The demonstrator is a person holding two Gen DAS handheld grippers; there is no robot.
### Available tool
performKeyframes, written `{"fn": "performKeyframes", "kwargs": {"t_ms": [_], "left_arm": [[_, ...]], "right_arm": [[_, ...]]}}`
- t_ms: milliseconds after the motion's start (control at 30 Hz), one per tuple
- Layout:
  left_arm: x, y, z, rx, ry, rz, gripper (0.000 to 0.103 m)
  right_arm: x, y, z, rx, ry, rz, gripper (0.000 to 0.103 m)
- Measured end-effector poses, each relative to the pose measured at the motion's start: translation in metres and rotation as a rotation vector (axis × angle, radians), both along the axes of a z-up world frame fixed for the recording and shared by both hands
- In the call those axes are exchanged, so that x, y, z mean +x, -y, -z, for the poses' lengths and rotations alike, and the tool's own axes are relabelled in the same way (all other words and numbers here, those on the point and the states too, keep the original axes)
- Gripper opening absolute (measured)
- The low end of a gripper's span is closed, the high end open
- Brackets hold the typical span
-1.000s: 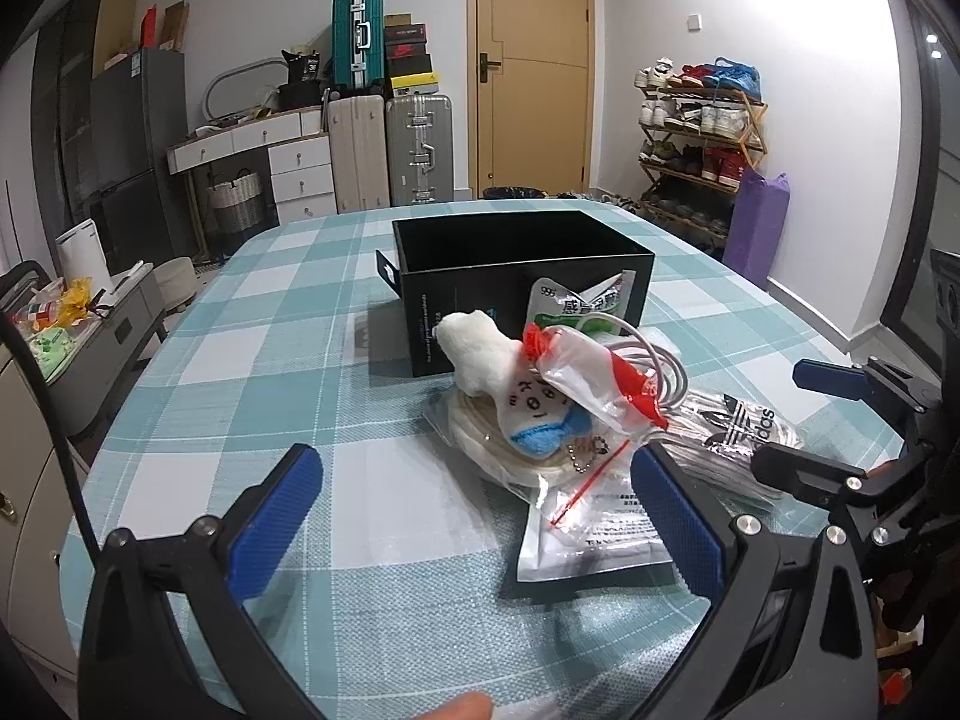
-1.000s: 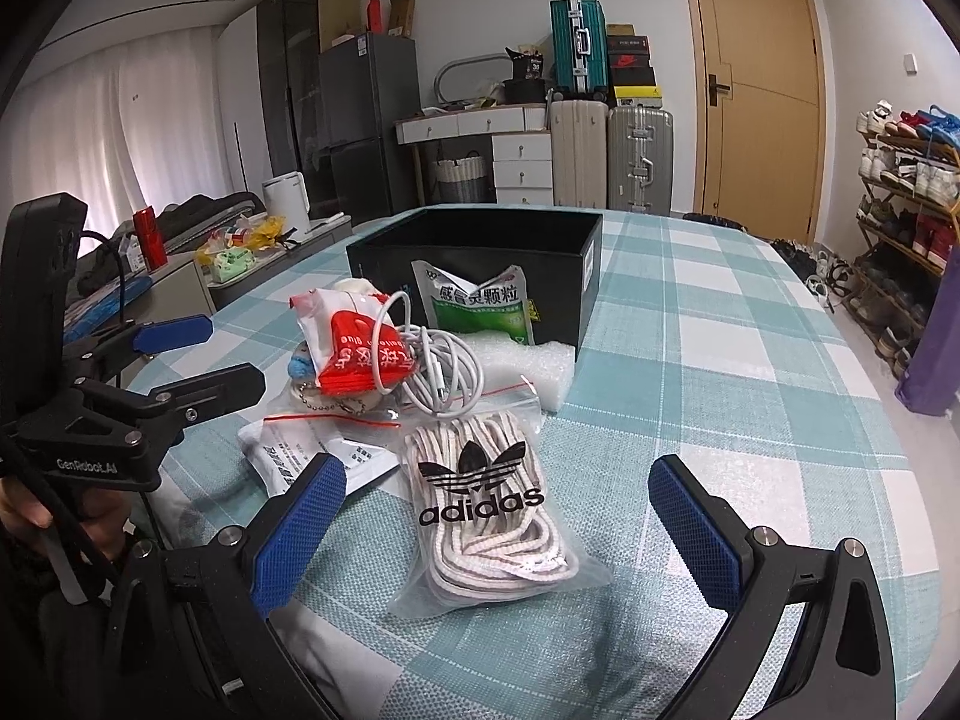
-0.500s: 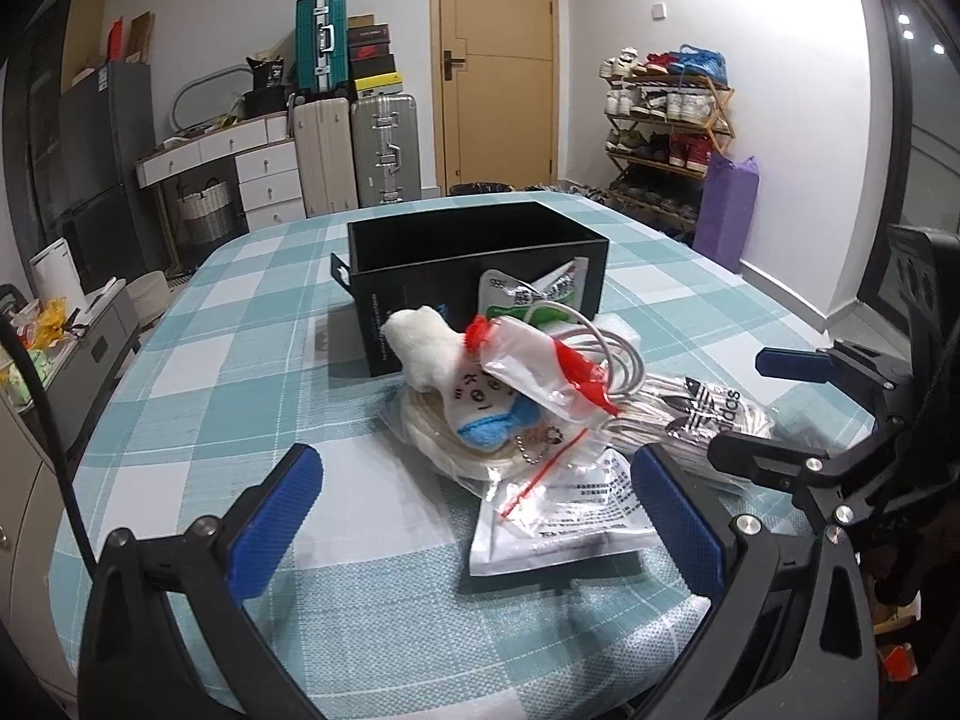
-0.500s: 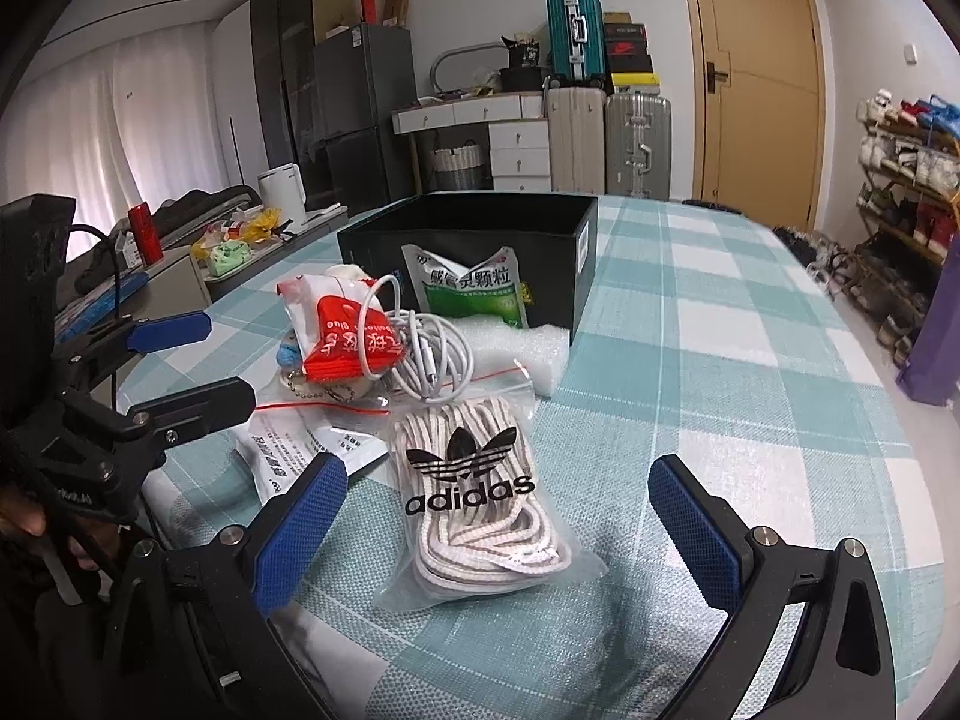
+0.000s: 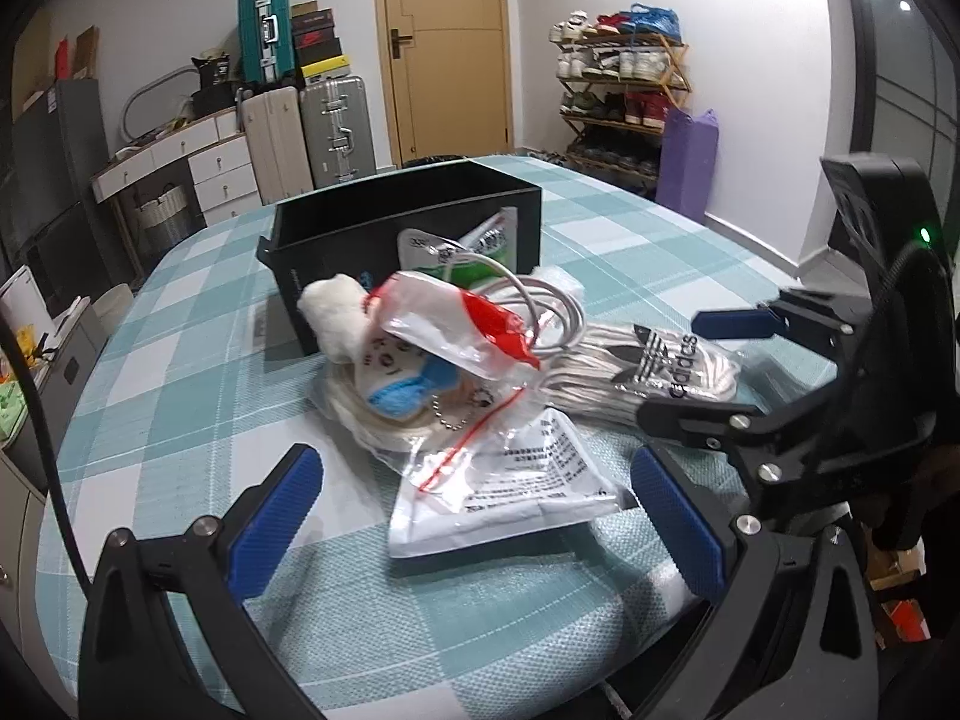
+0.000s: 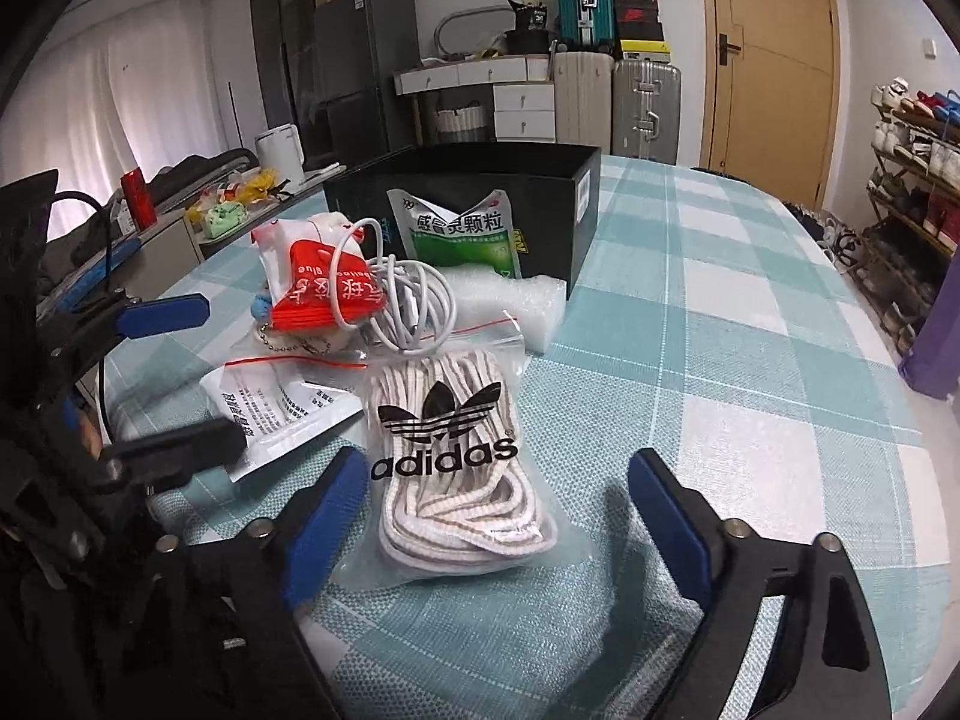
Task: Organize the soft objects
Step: 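Grasp the white packet with the left tool while the right tool grasps the adidas bag, then carry the white packet with the left tool while the right tool carries the adidas bag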
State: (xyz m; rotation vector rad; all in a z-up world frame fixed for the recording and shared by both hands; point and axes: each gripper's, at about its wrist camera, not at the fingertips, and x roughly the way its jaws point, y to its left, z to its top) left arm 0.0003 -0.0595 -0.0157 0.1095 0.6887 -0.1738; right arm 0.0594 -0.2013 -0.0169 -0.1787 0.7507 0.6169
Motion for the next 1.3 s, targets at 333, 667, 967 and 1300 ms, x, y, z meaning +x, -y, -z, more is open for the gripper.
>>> {"fn": "performKeyframes", "kwargs": {"t_ms": [333, 667, 967, 1300], "left_arm": [[0.009, 0.000, 0.010, -0.017, -0.056, -0.003, 0.103], [0.017, 0.001, 0.015, -0.051, -0.105, -0.001, 0.103], [0.019, -0.005, 0.019, -0.090, -0.137, -0.016, 0.095], [0.012, -0.004, 0.017, -0.071, -0.123, -0.008, 0.059]], "right_arm": [[0.002, -0.007, 0.003, -0.011, -0.003, -0.052, 0.057], [-0.009, -0.003, 0.001, -0.024, 0.014, -0.037, 0.048], [-0.010, 0.000, 0.001, -0.017, 0.021, -0.027, 0.048], [-0.015, 0.003, 0.001, -0.009, 0.034, -0.025, 0.047]]}}
